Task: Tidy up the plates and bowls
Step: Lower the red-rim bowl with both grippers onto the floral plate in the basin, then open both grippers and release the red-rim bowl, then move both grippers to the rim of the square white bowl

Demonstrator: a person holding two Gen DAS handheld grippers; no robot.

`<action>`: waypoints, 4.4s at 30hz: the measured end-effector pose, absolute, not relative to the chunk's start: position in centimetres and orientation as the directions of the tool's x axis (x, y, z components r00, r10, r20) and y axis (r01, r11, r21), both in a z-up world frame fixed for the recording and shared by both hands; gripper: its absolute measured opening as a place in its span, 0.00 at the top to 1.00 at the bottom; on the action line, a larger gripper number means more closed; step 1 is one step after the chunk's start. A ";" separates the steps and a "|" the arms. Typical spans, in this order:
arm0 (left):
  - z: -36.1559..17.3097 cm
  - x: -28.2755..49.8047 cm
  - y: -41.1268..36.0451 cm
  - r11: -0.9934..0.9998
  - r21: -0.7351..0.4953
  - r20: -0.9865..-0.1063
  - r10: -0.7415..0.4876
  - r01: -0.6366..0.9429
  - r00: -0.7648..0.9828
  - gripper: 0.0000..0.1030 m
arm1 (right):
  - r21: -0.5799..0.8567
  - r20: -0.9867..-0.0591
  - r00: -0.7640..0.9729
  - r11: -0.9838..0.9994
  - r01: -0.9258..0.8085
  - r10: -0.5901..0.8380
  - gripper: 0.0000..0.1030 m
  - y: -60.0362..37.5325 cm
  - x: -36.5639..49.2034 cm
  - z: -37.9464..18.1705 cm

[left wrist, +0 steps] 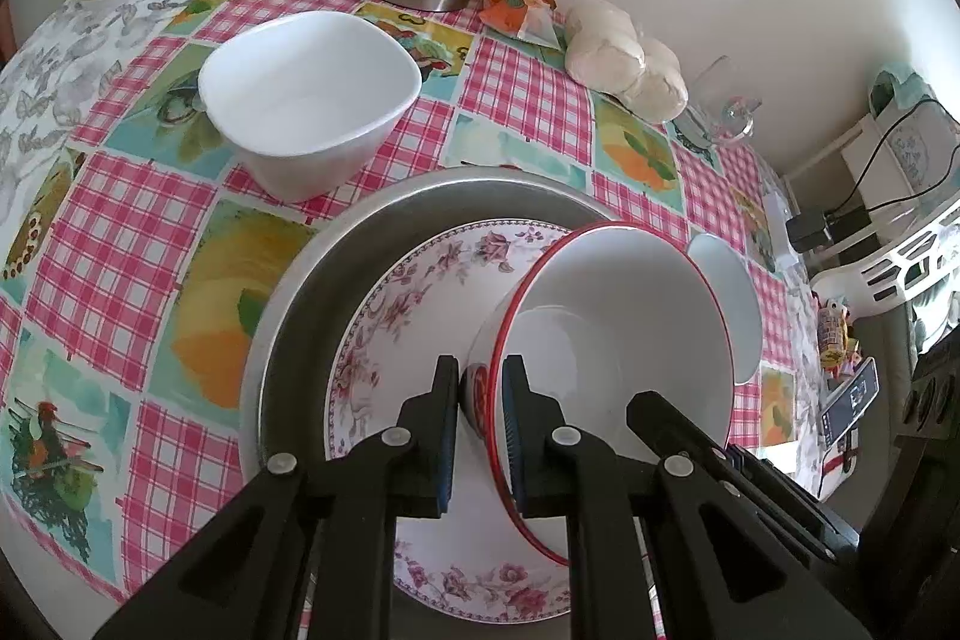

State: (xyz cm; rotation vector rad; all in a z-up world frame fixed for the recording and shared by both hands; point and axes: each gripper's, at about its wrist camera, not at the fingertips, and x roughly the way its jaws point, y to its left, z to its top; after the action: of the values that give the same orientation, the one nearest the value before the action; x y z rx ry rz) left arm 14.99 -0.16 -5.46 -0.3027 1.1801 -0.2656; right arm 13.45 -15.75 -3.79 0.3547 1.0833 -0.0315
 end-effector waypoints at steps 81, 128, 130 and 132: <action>-5.7 15.5 0.6 0.922 -0.388 -0.861 -0.360 -0.007 0.359 0.73 | 0.334 -0.852 0.482 0.920 0.205 0.202 0.76 -16.1 14.0 -4.4; -0.9 14.6 5.6 0.970 -0.199 -0.828 -0.089 -0.141 0.553 0.08 | 0.268 -0.802 0.589 0.942 0.200 0.103 0.00 -17.0 12.5 -0.8; -0.9 14.6 5.7 0.971 -0.197 -0.825 -0.091 -0.134 0.557 0.08 | 0.267 -0.804 0.586 0.943 0.198 0.104 0.00 -17.0 12.5 -0.9; -1.0 14.7 5.8 0.971 -0.201 -0.822 -0.096 -0.128 0.562 0.08 | 0.263 -0.805 0.585 0.944 0.197 0.103 0.00 -16.9 12.5 -0.9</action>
State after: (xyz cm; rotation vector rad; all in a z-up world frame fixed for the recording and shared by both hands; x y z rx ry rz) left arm 14.67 5.76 -0.96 -0.2495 0.9770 0.0189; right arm 12.47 -16.87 -0.89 0.3435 0.9499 -0.0563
